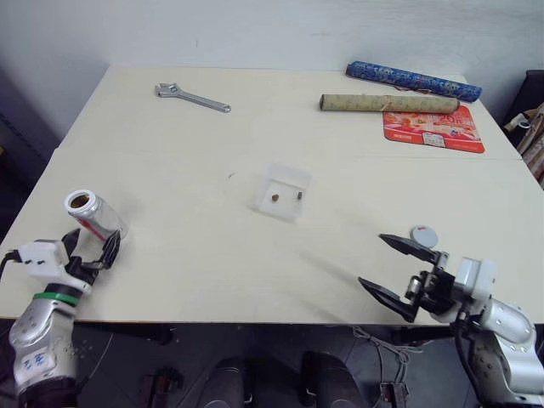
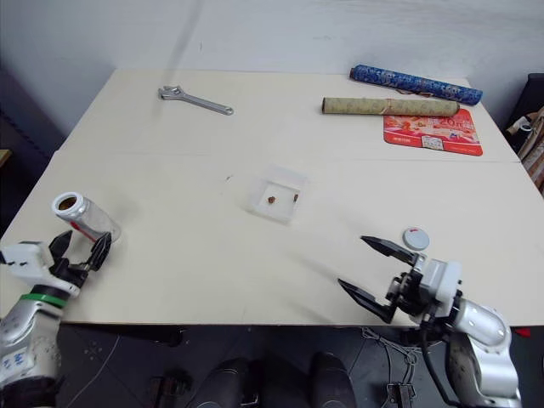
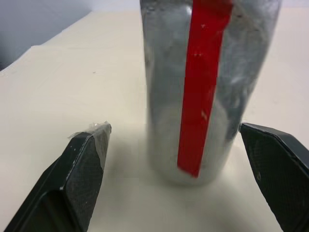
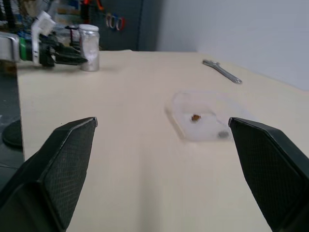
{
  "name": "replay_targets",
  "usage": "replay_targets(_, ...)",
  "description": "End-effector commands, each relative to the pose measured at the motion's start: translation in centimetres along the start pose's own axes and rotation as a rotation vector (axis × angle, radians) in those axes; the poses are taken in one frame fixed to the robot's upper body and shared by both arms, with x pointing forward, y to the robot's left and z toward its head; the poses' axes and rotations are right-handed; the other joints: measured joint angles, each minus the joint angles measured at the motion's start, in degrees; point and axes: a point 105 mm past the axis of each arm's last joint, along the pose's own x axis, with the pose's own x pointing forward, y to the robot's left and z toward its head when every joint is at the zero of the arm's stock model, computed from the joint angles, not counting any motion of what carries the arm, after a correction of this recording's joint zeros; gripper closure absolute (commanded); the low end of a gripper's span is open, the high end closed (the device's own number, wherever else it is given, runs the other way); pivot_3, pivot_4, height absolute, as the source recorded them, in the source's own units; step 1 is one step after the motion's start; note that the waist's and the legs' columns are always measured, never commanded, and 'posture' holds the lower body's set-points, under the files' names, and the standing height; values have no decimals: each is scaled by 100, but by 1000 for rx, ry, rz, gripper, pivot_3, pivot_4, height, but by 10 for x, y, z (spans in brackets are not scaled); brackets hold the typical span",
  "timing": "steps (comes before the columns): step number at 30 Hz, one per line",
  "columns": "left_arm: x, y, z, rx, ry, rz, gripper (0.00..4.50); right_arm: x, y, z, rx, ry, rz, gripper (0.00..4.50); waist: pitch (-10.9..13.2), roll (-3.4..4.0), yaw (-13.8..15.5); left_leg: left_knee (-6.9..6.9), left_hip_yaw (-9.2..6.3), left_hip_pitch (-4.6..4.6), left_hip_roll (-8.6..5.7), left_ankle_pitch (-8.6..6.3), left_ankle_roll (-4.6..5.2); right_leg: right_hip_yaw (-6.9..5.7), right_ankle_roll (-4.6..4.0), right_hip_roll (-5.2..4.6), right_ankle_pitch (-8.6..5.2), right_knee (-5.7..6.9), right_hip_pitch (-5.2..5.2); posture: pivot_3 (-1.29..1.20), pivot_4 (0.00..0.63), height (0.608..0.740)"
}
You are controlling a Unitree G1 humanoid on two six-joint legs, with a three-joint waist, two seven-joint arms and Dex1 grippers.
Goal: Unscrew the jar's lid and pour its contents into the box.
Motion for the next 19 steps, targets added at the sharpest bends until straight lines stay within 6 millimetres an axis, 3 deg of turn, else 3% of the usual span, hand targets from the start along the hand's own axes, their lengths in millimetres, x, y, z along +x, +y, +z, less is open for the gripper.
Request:
replay_targets(1, -22, 7, 7, 49, 15, 6, 10, -17, -6, 12, -53, 27, -66, 0, 0, 0, -5, -2, 4, 1, 2, -2, -1, 8, -2, -1, -1, -5, 0, 0, 150, 740)
replay_targets(2, -27, 7, 7, 60, 22, 4, 10, -20, -7, 12, -56, 36, -77, 0, 0, 0, -11, -4, 5, 1, 6, -5, -1, 18, -3, -1, -2, -9, 2, 0, 150, 740)
replay_targets(5, -42, -25, 26, 280, 50, -239, 10, -33, -6, 13, -66, 140, -17, 0, -3, -5, -10, -5, 13, 1, 23, -13, -5, 36, -8, 10, -4, -27, -2, 0, 150, 740)
replay_targets(8, -65, -54, 36, 416, 99, -507, 10, -40, -18, 29, -88, 179, 29, 0, -3, -3, -3, -11, 23, 3, 34, -19, -8, 48, -16, 12, -8, -43, -4, 0, 150, 740)
replay_targets(10, -81, -62, 36, 491, 139, -632, 10, -44, -21, 34, -103, 220, 93, 0, -18, 22, -1, -18, 32, 2, 49, -33, 14, 44, -32, 14, -1, -69, -2, 0, 150, 740)
replay_targets(14, -104, -48, 32, 602, 241, -686, 10, -66, -29, 32, -147, 352, 227, 0, -29, 31, 2, -66, 44, 13, 64, -36, 10, 39, -53, 29, -9, -92, -8, 0, 150, 740)
replay_targets(19, -110, -37, 31, 575, 259, -644, 10, -73, -48, 35, -186, 356, 240, 0, -30, 37, -3, -81, 50, 14, 80, -36, -6, 10, -73, 36, -20, -87, -19, 0, 150, 740)
